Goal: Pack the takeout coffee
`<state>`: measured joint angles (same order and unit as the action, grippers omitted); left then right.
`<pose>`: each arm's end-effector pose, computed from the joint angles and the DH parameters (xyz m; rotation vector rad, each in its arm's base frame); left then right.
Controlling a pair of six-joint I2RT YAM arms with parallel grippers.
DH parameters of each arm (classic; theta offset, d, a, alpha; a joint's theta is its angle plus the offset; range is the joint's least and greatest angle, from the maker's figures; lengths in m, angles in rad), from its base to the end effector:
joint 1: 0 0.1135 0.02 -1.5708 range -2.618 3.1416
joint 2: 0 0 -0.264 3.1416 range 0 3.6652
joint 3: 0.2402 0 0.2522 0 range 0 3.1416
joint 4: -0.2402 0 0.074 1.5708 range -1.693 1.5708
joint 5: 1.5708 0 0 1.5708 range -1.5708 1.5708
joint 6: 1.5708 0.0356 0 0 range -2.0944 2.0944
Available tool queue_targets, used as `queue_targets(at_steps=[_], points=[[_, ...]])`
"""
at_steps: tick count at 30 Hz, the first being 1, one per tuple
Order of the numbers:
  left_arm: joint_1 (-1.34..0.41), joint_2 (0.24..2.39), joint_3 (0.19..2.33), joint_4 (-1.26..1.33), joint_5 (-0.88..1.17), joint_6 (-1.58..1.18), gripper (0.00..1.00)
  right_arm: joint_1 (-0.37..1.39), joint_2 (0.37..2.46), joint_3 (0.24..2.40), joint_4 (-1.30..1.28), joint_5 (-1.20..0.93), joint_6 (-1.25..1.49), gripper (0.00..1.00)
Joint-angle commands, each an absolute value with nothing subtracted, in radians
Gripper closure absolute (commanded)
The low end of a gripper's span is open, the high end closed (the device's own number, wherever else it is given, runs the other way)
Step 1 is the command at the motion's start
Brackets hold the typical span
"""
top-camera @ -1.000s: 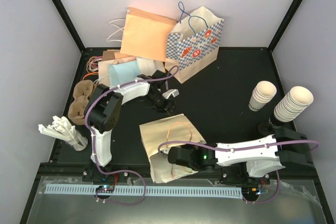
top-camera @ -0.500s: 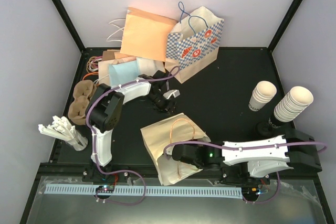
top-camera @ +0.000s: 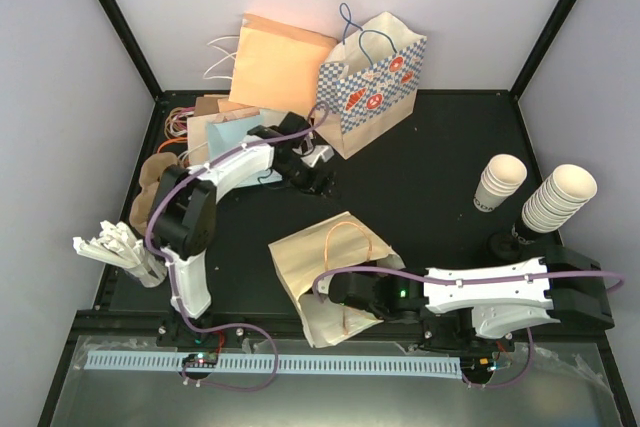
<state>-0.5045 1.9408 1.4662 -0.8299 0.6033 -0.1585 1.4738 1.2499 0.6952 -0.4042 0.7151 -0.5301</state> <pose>0.3299 -0.2052 0.2014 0.6244 2.8638 -0.9893 0.0459 0.2311 0.2034 -1.7577 1.4399 -0.4270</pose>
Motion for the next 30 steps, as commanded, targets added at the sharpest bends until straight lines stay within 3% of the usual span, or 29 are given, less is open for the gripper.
queue_targets(at_steps=[1, 5, 9, 12, 16, 19, 25, 30], points=[[-0.462, 1.836, 1.483, -0.797, 0.479, -0.231, 0.01, 1.468, 1.229, 0.711, -0.404, 0.693, -0.538, 0.39], [-0.415, 1.821, 1.39, -0.683, 0.514, -0.346, 0.01, 1.468, 1.224, 0.706, -0.397, 0.689, -0.538, 0.39], [-0.44, 1.907, 1.461, -0.799, 0.462, -0.324, 0.16, 1.468, 1.229, 0.707, -0.396, 0.688, -0.541, 0.39], [-0.467, 1.923, 1.484, -0.815, 0.375, -0.329, 0.44, 1.468, 1.229, 0.714, -0.397, 0.687, -0.542, 0.39], [-0.506, 2.002, 1.58, -0.934, 0.241, -0.301, 0.96, 1.468, 1.23, 0.718, -0.401, 0.684, -0.54, 0.39], [-0.547, 2.065, 1.625, -0.989, 0.26, -0.212, 0.98, 1.468, 1.229, 0.721, -0.409, 0.681, -0.536, 0.39], [-0.565, 2.154, 1.637, -1.016, 0.532, -0.029, 0.98, 1.467, 1.222, 0.725, -0.421, 0.674, -0.534, 0.39], [-0.567, 2.147, 1.584, -0.991, 0.539, 0.091, 0.98, 1.468, 1.212, 0.733, -0.449, 0.669, -0.529, 0.38]])
